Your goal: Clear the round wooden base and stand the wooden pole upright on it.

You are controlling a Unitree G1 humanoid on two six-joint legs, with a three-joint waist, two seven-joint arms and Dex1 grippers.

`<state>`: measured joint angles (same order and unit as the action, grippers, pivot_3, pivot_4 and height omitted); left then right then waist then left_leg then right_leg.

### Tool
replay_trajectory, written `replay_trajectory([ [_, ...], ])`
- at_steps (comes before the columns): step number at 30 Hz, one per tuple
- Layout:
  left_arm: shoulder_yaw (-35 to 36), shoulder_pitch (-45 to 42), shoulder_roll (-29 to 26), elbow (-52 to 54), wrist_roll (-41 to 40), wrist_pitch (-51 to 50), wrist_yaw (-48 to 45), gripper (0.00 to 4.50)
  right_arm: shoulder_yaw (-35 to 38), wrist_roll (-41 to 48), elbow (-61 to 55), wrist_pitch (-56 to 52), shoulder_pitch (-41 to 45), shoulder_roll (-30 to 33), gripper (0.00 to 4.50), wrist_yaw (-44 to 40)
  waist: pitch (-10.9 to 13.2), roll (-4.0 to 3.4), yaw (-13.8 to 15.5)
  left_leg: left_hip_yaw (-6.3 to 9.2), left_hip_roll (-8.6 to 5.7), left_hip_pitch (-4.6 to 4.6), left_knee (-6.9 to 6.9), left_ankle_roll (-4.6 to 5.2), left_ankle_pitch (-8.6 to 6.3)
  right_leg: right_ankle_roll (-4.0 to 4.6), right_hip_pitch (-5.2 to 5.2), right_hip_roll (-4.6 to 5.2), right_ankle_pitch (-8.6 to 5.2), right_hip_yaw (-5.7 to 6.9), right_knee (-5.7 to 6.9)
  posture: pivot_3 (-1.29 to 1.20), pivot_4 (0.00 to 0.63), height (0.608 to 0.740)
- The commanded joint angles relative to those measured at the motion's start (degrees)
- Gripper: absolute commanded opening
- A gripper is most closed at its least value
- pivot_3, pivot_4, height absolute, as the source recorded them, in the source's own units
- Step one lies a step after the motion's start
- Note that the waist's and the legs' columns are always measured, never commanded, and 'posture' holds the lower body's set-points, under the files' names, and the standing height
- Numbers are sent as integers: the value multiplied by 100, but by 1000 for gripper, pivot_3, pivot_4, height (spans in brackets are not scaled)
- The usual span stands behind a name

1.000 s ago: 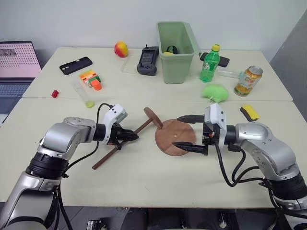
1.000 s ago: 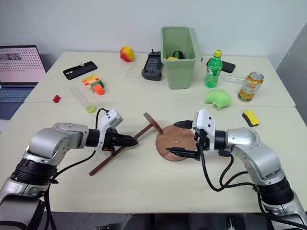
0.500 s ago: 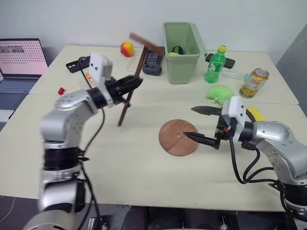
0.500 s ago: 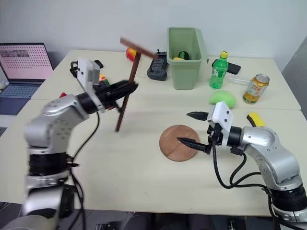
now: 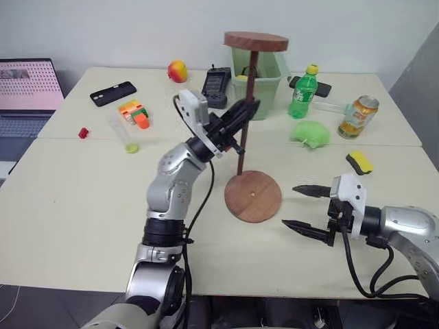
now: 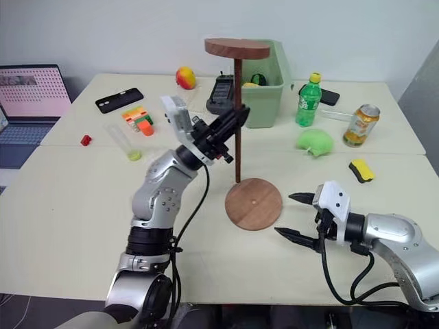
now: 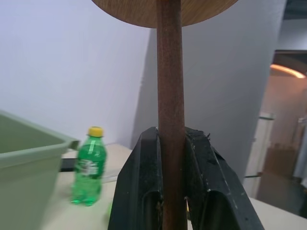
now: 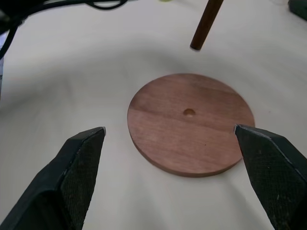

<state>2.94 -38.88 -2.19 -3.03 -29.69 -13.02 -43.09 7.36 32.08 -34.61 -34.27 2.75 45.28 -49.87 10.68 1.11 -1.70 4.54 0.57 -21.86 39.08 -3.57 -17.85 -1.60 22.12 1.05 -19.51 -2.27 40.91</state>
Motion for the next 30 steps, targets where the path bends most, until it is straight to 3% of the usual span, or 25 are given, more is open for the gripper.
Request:
replay_trajectory([
  [1,-132,52,129,96,-135,307,-245,278,356,281,-298,-52,-238,-20,4500,103,0,0,14,0,0,0,0,0,0,0,0,0,0,0,0,0,150,740],
  [13,-392,413,374,-695,227,1261,-631,278,849,918,-525,-110,500,-656,4500,1139,-1,0,16,0,-1,5,0,2,6,-3,-4,-5,2,0,1,0,150,740],
  [20,-517,440,501,-1230,389,1786,-906,278,134,413,-859,-359,-395,156,4500,739,0,5,93,0,-9,-4,-2,7,4,-4,-7,-5,2,4,-12,0,150,740],
  [30,-622,464,698,-1894,586,2491,-1145,278,-69,693,-1135,-714,-364,54,4500,1063,-1,6,110,0,-11,6,-1,24,9,-9,-10,-4,6,2,-4,0,150,740],
])
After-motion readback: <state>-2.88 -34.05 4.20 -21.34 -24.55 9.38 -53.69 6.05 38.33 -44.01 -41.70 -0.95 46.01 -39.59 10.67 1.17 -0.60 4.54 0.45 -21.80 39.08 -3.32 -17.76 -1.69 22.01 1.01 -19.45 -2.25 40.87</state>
